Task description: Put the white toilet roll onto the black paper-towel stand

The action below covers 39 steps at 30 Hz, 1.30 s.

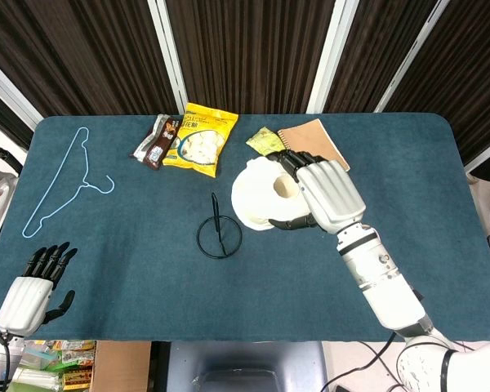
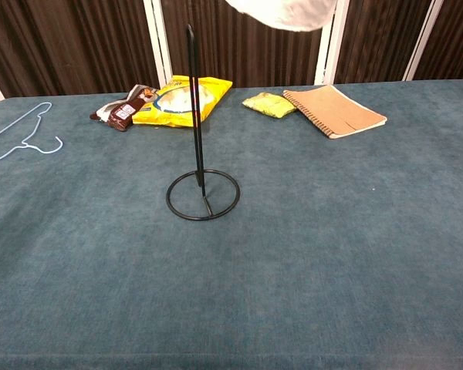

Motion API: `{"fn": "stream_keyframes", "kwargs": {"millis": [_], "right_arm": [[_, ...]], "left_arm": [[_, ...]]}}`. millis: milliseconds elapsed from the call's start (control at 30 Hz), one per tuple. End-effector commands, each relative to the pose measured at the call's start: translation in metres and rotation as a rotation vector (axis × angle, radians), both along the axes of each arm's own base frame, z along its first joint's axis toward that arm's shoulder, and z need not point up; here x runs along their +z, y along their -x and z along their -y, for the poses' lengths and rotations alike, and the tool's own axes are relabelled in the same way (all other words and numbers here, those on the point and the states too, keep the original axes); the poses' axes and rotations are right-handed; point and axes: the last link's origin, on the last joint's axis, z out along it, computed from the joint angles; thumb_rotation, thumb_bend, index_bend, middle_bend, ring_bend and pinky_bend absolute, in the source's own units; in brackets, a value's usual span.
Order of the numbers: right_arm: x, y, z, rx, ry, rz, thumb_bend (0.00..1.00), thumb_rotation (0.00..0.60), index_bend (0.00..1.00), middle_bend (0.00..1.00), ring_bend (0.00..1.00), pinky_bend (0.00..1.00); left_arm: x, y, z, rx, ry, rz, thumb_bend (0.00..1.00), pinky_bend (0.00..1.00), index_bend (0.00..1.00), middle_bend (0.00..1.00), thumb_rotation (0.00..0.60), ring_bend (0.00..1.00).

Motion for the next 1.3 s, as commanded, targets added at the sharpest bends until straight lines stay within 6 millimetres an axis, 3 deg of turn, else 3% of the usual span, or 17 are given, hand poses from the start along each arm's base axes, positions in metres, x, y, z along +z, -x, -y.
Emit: {"fn": "stream_keyframes", "kwargs": {"millis": [33,300,600,1300], "right_arm": [[-0.012,-0.028,0.003,0.050,-0.023,0.007,0.34,0.600,0.78,0.62,0.59,0.51],[-0.044,-0.068,0.014,0.027,-0.040,-0.016,0.34,0.600,0.78,0.62,0.59,0.51],[-0.056,-0.093,0.018,0.015,-0.007,-0.064,0.34,0.600,0.78,0.62,0.59,0.51],[-0.091,-0.089,0.026,-0.144,-0.125,-0.087,0.34,0.600,0.73,0.62,0.59,0.51]], "left_arm": [[0.002,0.003,-0.002,0.006,-0.004,0.003,0.44,0.09,0.00,0.00,0.600,0.00],[0.004,0.007,-0.004,0.026,-0.007,0.001,0.44,0.09,0.00,0.00,0.600,0.00],[0.004,0.006,-0.008,0.040,-0.020,0.011,0.44,0.09,0.00,0.00,0.600,0.00],[0.005,0.004,-0.006,0.032,-0.006,0.023,0.44,0.09,0.00,0.00,0.600,0.00]]}}
